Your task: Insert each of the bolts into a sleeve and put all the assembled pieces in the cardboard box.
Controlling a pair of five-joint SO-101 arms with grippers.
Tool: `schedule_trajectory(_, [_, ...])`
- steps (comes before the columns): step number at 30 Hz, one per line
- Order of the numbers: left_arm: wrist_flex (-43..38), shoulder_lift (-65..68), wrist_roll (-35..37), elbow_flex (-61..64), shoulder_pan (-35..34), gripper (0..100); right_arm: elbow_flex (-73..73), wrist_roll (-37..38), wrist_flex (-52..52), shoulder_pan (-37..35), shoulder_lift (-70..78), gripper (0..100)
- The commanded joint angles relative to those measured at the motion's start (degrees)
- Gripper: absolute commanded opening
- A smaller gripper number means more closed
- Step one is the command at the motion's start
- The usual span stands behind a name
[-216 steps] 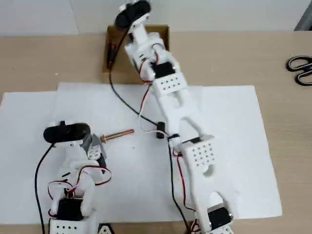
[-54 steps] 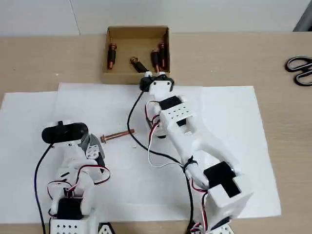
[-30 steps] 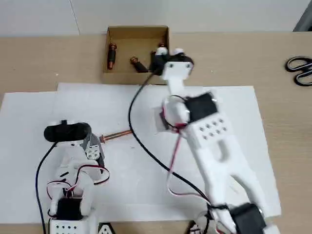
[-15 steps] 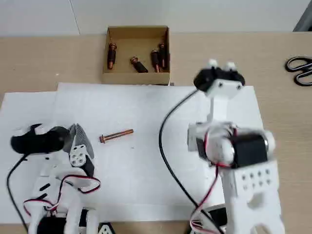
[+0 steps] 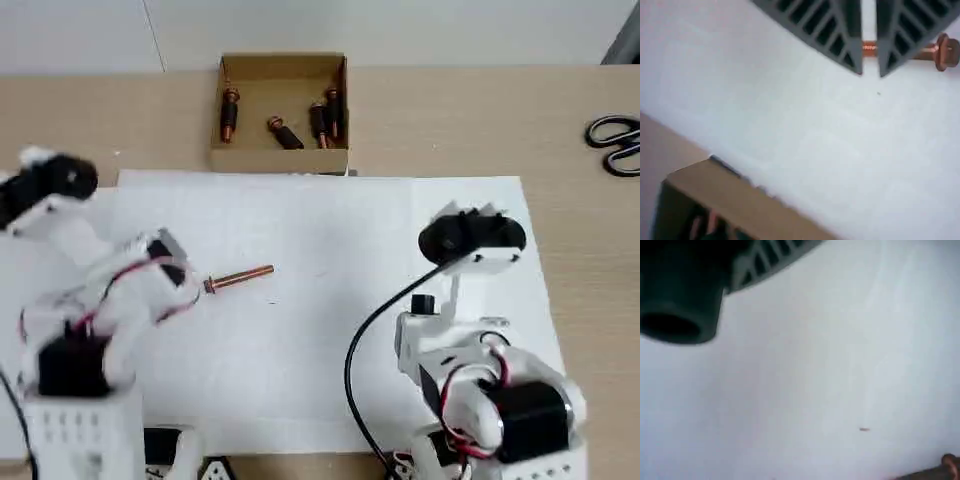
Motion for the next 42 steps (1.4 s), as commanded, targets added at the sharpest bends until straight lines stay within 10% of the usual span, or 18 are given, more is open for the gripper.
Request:
schedule_trajectory(1, [-0.4,8.0,5.5,-4.3,-0.4,1,0.0,0.1,-1.9,1.9,-1.7,0.3])
schedule_trajectory(17, [-2.1,39.2,47.1,-9.6,3.5,25,0.0,0.4,-1.8,11.3,-2.1,0.3])
schedule_trajectory(42, [-6.6,50.0,46.3,-5.9,8.8,26,0.0,0.2,-1.7,11.5,-2.2,0.3])
